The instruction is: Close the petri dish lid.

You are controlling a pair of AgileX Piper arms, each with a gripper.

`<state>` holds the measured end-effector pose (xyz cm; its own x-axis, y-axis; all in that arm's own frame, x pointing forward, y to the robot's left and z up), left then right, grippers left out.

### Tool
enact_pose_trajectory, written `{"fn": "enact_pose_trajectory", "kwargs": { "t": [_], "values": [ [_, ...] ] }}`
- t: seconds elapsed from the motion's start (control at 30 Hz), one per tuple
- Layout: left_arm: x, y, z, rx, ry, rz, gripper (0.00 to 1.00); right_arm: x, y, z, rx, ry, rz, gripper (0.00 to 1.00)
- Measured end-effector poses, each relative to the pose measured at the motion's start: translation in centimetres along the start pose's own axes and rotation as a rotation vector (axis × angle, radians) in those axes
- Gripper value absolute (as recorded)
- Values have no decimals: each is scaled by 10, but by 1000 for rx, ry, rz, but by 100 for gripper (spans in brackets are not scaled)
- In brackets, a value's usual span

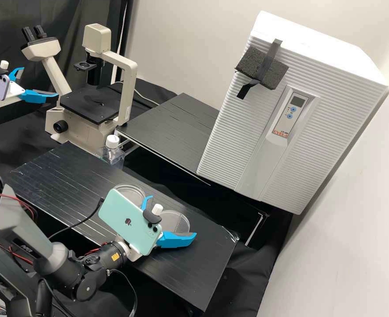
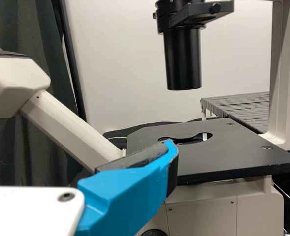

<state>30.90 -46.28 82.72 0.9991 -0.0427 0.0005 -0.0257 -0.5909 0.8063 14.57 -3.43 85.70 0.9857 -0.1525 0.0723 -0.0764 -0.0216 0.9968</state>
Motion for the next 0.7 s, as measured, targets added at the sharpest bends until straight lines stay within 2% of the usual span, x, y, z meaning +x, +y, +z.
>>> {"fn": "enact_pose_trajectory", "kwargs": {
  "t": [0.13, 0.27, 0.5, 0.53, 0.7],
  "values": [
    [0, 0, 0, 0, 0, 0, 100, 1, 0, 3, 10, 0, -1, 100],
    [0, 0, 0, 0, 0, 0, 100, 3, -2, 6, 6, -1, -11, 100],
    [0, 0, 0, 0, 0, 0, 100, 5, -3, 9, -22, -4, -16, 100],
    [0, 0, 0, 0, 0, 0, 100, 5, -3, 9, -20, -4, -15, 0],
    [0, 0, 0, 0, 0, 0, 100, 5, -3, 9, -16, 0, -10, 0]
  ]
}}
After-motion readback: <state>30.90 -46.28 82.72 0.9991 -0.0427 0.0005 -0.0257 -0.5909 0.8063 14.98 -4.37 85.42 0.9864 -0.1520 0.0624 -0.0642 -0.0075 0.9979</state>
